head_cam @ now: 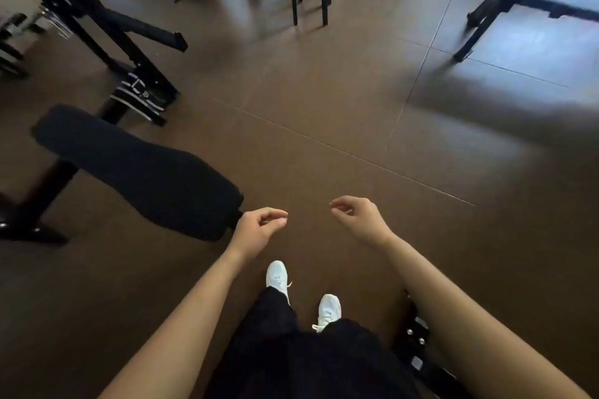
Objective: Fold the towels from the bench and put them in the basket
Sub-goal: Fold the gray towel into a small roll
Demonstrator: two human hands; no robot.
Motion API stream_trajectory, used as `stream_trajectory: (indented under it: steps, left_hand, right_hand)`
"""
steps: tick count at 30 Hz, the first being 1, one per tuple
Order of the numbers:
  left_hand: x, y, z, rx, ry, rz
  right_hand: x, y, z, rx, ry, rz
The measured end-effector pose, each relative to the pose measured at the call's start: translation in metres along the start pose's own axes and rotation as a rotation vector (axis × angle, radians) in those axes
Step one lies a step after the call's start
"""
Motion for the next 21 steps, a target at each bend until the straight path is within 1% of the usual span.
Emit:
stream_trajectory:
  steps: [4,8,11,17,21]
  left_hand:
    - [0.029,0.004,0.003,0.010,0.028,0.026]
    - [0.073,0.002,0.010,0.002,0.059,0.012]
    - [0.115,-0.005,0.018,-0.018,0.105,0.008]
    - [0.195,-0.043,0.041,0.002,0.214,-0.031]
    - [0.257,-0.074,0.061,0.027,0.213,-0.030]
  right_hand:
    - [0.028,0.004,0.000,-0.075,0.080,-0.068]
    - [0.064,0.013,0.003,-0.121,0.121,-0.108]
    - [0.094,0.022,0.012,-0.135,0.104,-0.142]
    - [0.154,0.053,0.034,-0.137,0.094,-0.174]
    - [0.203,0.070,0.057,-0.095,0.055,-0.195]
Point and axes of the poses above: each hand's wrist, its own x-axis towards the middle knuckle, its own z-axis out of the back of the hand, y = z × x, the point moved 5 cm from there along x, towards the middle knuckle, and after that the axes turned 1 degree about z, right-handed, at the moved point
